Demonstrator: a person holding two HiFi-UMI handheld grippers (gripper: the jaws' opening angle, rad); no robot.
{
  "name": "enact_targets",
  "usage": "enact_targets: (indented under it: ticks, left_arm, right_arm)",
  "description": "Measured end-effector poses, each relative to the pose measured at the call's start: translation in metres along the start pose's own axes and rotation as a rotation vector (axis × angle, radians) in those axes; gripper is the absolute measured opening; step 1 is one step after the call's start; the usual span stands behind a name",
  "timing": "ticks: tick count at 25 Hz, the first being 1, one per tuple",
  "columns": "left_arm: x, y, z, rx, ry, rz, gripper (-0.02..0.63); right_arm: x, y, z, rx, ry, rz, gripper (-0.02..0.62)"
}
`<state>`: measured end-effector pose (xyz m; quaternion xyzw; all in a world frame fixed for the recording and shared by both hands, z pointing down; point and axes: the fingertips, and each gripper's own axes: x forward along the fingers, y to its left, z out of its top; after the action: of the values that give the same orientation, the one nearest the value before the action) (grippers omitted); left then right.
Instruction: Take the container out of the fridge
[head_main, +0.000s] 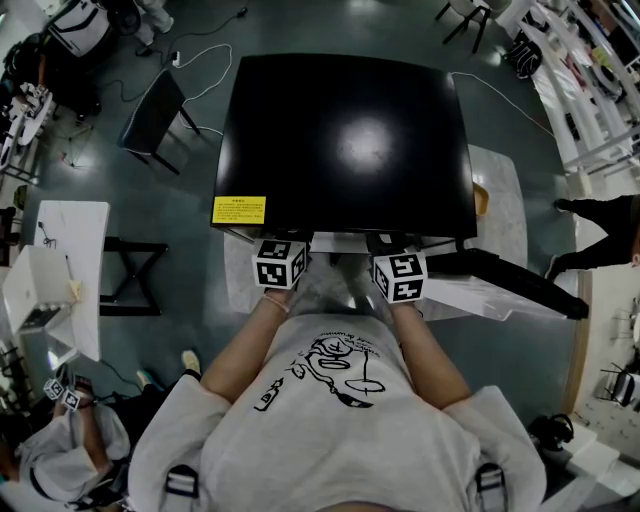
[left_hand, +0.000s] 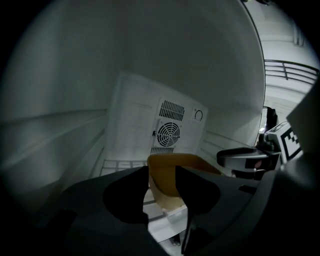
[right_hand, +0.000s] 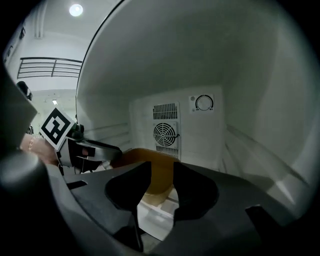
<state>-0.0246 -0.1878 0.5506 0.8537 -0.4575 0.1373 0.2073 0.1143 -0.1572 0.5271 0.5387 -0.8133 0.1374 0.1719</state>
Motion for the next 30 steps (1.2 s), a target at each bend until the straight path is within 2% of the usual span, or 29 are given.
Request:
enact_targets:
  ticks: [11, 30]
  left_arm:
    - [0.012, 0.004, -0.009, -0.021, 0.042, 0.002, 0.191]
    - [0.019, 0.004, -0.011, -0.065, 0.067, -0.019, 0.184]
  right_arm:
    - [0.014, -0.006, -0.015, 0.077, 0.040, -0.004, 0.178]
    - [0.025, -0.005, -0.027, 0.174, 0.070, 0.023, 0.179]
